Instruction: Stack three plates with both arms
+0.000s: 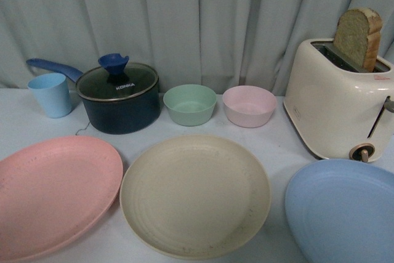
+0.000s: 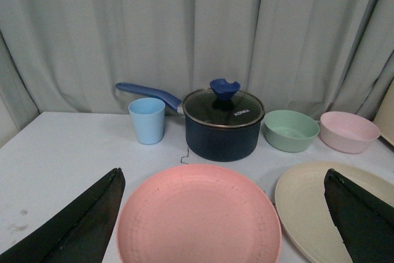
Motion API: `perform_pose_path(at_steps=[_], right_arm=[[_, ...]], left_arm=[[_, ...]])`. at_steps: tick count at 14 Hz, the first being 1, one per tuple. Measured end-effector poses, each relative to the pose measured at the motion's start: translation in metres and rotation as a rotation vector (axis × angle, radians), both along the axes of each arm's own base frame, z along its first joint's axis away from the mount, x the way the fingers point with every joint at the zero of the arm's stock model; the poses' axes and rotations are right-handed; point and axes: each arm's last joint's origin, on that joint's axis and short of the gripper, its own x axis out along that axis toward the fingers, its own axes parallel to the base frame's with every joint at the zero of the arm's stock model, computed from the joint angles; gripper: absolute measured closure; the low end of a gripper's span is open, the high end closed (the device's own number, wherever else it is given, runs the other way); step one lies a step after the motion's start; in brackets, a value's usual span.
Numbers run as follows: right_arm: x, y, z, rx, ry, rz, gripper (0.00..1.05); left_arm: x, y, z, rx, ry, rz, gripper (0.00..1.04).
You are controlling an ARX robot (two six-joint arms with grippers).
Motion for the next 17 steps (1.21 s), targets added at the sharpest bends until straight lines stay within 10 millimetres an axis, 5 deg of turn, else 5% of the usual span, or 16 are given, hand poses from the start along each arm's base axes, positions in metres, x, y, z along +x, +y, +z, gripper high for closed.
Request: perform_pose_path(at_steps=[17], right_arm=[[0.0000,0.0000,0.0000,0.000,0.000,0.000,0.06]], left_arm=[[0.0000,0.0000,0.0000,0.000,0.000,0.000,0.07]])
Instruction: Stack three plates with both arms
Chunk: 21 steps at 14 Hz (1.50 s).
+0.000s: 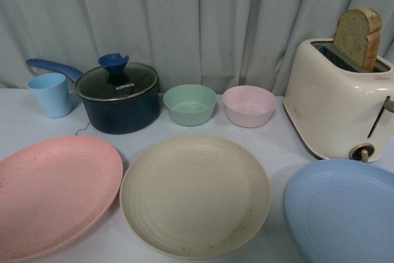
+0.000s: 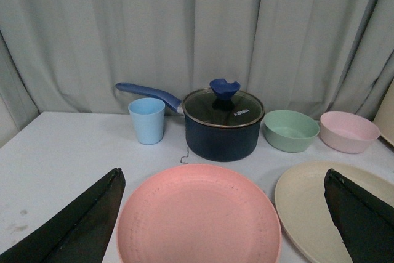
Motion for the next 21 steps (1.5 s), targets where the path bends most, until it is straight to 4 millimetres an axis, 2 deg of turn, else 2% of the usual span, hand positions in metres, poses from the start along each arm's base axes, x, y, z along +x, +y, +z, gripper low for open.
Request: perform_pose_path(at_steps=[21], right_arm=[[0.0000,0.0000,0.0000,0.000,0.000,0.000,0.06]], left_arm=[[0.0000,0.0000,0.0001,0.000,0.000,0.000,0.07]])
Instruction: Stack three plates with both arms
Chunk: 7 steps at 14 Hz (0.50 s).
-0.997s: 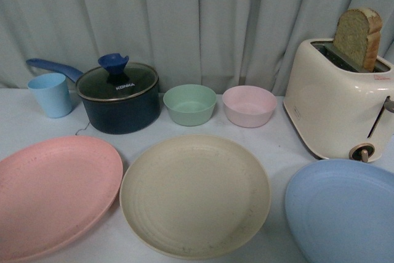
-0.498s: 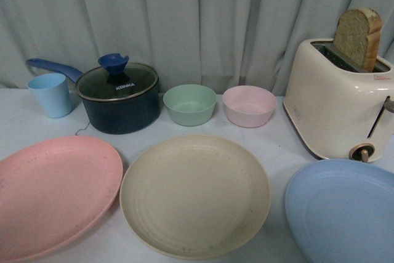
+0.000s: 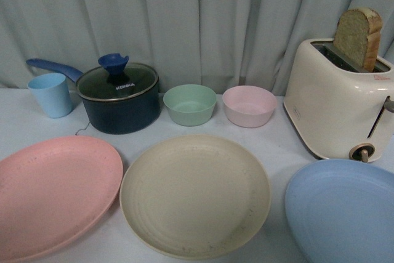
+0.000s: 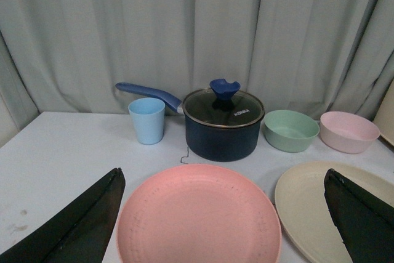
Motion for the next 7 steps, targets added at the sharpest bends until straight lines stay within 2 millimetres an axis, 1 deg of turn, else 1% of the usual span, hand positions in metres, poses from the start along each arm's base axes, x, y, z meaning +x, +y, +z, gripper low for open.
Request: perform_pose_path(at_steps=[6,7], right_arm=[[0.0000,0.0000,0.0000,0.000,0.000,0.000,0.06],[0.0000,0.0000,0.0000,0.000,0.000,0.000,0.06]], left_arm=[[0.0000,0.0000,-0.0001,0.000,0.000,0.000,0.07],[-0.0009,-0.0001,-0.0018,-0.011,0.097,0.014,0.07]])
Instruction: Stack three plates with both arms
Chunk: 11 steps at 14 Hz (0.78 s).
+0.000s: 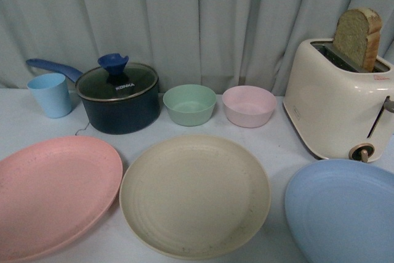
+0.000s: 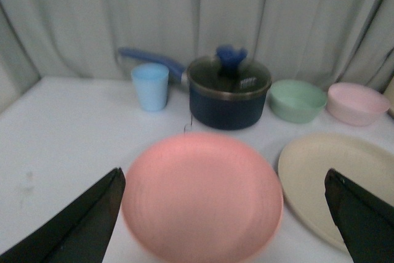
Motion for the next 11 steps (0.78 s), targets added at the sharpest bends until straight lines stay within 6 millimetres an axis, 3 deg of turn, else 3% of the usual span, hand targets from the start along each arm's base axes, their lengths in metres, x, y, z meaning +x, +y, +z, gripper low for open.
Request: perform_pose_path(at_steps=[1,2,4,6,9,11], right_arm=[[0.000,0.000,0.000,-0.001,0.000,0.001,0.06],[0.000,0.000,0.000,0.000,0.000,0.000,0.06],[0.000,0.000,0.000,0.000,0.000,0.000,0.06],[0.000,0.000,0.000,0.000,0.000,0.000,0.06],[0.000,0.000,0.000,0.000,0.000,0.000,0.06],[0.000,0.000,0.000,0.000,0.000,0.000,0.06]], left_arm=[[0.004,0.001,0.005,-0.033,0.260,0.032,0.07],[0.015,0.004,0.018,-0.049,0.310,0.041,0.07],[0.048,0.013,0.046,-0.053,0.212,0.035,0.07],[0.103,0.024,0.054,-0.040,0.206,0.021,0.07],[0.193,0.050,0.038,0.014,0.304,0.030,0.07],[0.237,0.080,0.008,0.037,0.432,0.061,0.07]])
